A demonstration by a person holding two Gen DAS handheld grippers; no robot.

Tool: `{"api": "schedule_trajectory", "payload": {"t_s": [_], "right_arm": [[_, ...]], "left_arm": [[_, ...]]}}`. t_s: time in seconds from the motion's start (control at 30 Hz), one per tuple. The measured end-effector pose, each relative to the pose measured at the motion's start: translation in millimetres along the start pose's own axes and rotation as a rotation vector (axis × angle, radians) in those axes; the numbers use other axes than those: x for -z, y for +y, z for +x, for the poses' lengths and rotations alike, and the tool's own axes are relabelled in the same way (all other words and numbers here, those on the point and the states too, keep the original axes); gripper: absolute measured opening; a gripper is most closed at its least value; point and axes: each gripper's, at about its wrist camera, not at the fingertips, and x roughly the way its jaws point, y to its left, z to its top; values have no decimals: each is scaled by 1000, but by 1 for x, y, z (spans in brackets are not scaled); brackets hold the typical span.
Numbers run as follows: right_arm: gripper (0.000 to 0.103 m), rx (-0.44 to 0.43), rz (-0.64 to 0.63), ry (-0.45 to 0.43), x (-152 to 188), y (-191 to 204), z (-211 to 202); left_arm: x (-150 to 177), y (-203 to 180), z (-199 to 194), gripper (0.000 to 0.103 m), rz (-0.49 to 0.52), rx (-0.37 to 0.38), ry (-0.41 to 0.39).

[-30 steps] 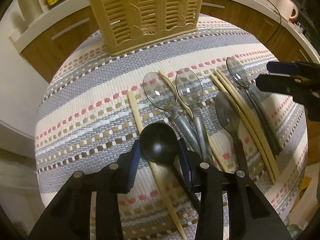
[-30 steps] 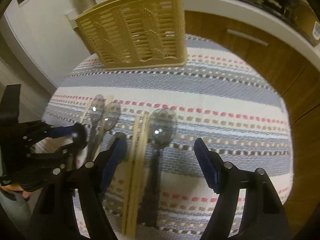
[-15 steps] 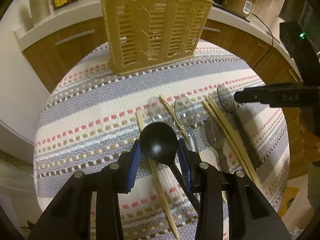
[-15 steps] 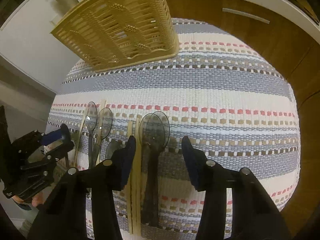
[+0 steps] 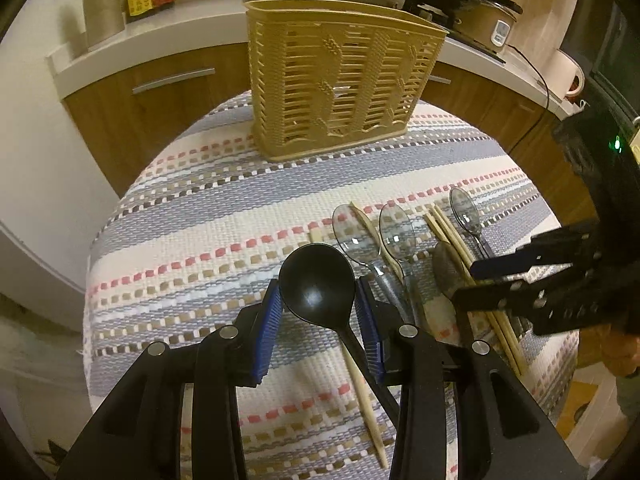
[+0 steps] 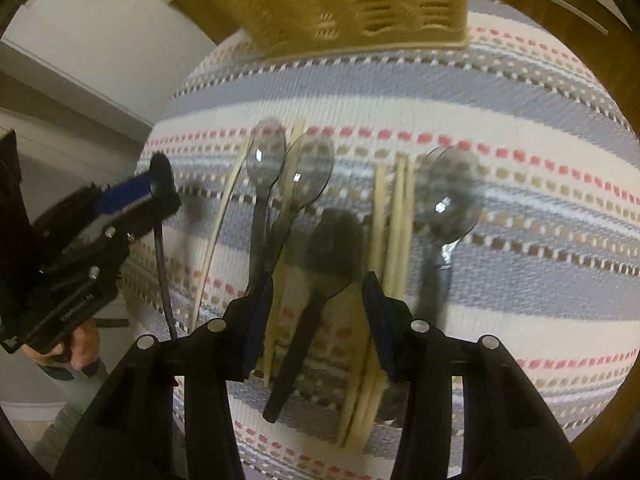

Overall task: Organize utensils
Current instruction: 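Lower the left tool and grasp the black spoon while the right tool grasps a dark spoon, then lift both held spoons and carry them over the beige caddy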

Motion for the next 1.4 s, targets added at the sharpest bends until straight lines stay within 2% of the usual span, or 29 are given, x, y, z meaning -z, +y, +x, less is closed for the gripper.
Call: {"api": "schedule_trajectory", "payload": {"t_s": [0.2, 0.33, 0.53, 0.6, 0.63, 0.73, 0.87, 1.1, 1.17, 1.27, 1.4], "right_arm": [[43, 81, 10, 15, 2, 11, 14], [43, 197, -18, -19, -5, 28, 21], [43, 259, -19, -22, -16, 41, 35], [31, 319, -43, -32, -20, 52, 44], [31, 334, -53, -38, -19, 55, 46], [30, 307, -59, -49, -18, 55, 46], [30, 242, -79, -152, -9, 55, 19], [30, 202, -128, -522, -17, 67, -81], [30, 208, -130, -636, -26, 64, -110], [30, 215, -110, -763, -38, 58, -141], [30, 236, -69, -906, -63, 48, -170]], "left_arm": [[4, 7, -5, 35, -1, 18, -14], [6, 13, -9, 35, -3, 24, -27], [8, 16, -14, 35, 4, 20, -42], [8, 15, -15, 35, 10, 13, -47], [7, 14, -16, 35, 15, 7, -52], [4, 11, -22, 35, 29, 1, -81], [-6, 5, -40, 35, 61, -15, -162], [-51, -9, -93, 35, 105, -73, -370], [-71, -13, -110, 35, 112, -102, -441], [-95, -21, -122, 35, 123, -172, -525], [-126, -26, -121, 35, 128, -257, -620]]}}
